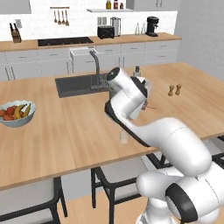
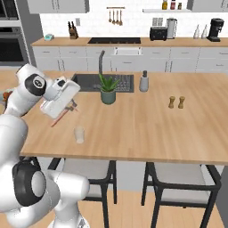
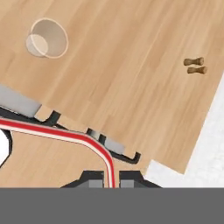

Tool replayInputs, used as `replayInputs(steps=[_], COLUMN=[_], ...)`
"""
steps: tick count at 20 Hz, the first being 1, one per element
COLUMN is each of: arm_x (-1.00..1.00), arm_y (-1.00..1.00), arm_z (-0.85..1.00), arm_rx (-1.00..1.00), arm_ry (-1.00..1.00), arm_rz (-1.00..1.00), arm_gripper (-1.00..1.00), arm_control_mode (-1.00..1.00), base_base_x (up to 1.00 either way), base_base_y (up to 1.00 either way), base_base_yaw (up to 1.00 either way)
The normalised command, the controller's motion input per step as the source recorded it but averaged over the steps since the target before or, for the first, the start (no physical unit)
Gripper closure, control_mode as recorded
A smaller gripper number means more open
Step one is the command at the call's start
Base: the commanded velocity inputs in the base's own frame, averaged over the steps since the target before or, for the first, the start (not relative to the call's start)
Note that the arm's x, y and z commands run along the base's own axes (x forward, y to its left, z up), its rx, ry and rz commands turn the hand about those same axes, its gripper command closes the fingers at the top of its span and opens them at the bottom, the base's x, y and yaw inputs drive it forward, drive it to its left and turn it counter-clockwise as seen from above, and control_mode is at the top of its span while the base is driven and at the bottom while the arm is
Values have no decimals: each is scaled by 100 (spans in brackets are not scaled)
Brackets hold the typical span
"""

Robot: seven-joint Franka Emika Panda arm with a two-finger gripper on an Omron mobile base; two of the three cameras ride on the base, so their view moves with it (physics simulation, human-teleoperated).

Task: Take a straw from the drawer in front and place it inside the glass cup on the dining counter.

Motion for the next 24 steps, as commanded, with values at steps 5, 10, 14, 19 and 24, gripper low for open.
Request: replayInputs(steps=[5, 10, 14, 19, 24], arm_x=[27, 44, 38, 11, 4], arm_y=[0, 8, 35, 62, 32], arm_z=[2, 0, 0, 0, -10], arm_rx=[-46, -37, -31, -18, -9], arm_ry=[-8, -3, -2, -2, -5], arm_rz=[-13, -18, -16, -12, -12], arm_gripper=[100, 100, 100, 100, 100], arm_control_mode=[-100, -100, -100, -100, -100], base_base_x=[0, 0, 0, 0, 0], base_base_y=[0, 0, 0, 0, 0], base_base_yaw=[0, 0, 0, 0, 0])
